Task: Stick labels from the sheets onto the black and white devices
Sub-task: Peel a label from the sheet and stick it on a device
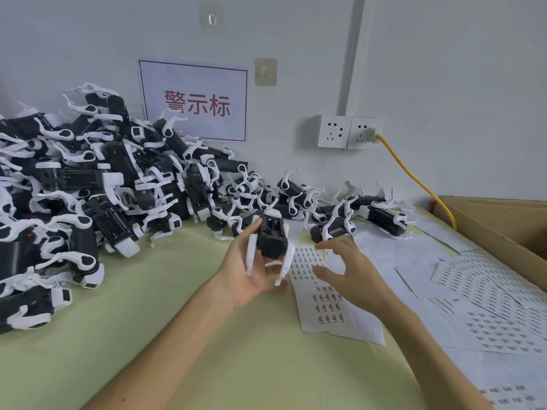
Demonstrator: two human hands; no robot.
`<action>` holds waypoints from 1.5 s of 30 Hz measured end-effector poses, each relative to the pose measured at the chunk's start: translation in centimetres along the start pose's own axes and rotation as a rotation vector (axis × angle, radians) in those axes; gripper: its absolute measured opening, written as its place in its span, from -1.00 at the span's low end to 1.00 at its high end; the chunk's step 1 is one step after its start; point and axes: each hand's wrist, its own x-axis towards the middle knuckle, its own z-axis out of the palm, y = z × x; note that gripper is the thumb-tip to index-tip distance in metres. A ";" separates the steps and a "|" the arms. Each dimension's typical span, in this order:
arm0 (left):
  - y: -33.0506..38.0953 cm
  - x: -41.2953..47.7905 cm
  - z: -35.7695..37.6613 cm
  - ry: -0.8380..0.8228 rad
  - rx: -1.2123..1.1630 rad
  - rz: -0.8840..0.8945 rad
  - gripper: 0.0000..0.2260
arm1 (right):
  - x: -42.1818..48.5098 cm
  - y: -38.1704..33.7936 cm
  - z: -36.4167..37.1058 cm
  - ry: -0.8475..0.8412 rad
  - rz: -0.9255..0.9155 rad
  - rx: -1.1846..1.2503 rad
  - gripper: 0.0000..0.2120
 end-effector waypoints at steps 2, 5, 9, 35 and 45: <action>0.1 0.0 -0.3 -0.020 -0.034 0.004 -0.60 | -0.2 -0.2 0.3 -0.144 -0.019 -0.078 -0.52; -0.4 0.1 -0.4 0.015 -0.025 0.004 -0.62 | -0.5 -0.6 1.1 -0.274 -0.077 -0.144 -0.52; -0.7 0.4 -0.4 0.080 0.010 -0.016 -0.60 | -0.5 -0.6 1.4 -0.261 -0.096 -0.153 -0.67; -2.1 1.0 -0.3 0.084 -0.045 0.032 -0.60 | -0.4 -0.9 1.7 -0.093 -0.141 -0.031 -0.77; -2.1 0.3 0.4 -0.045 -0.091 0.127 -0.57 | -0.7 -1.5 1.2 0.072 -0.113 0.077 -0.86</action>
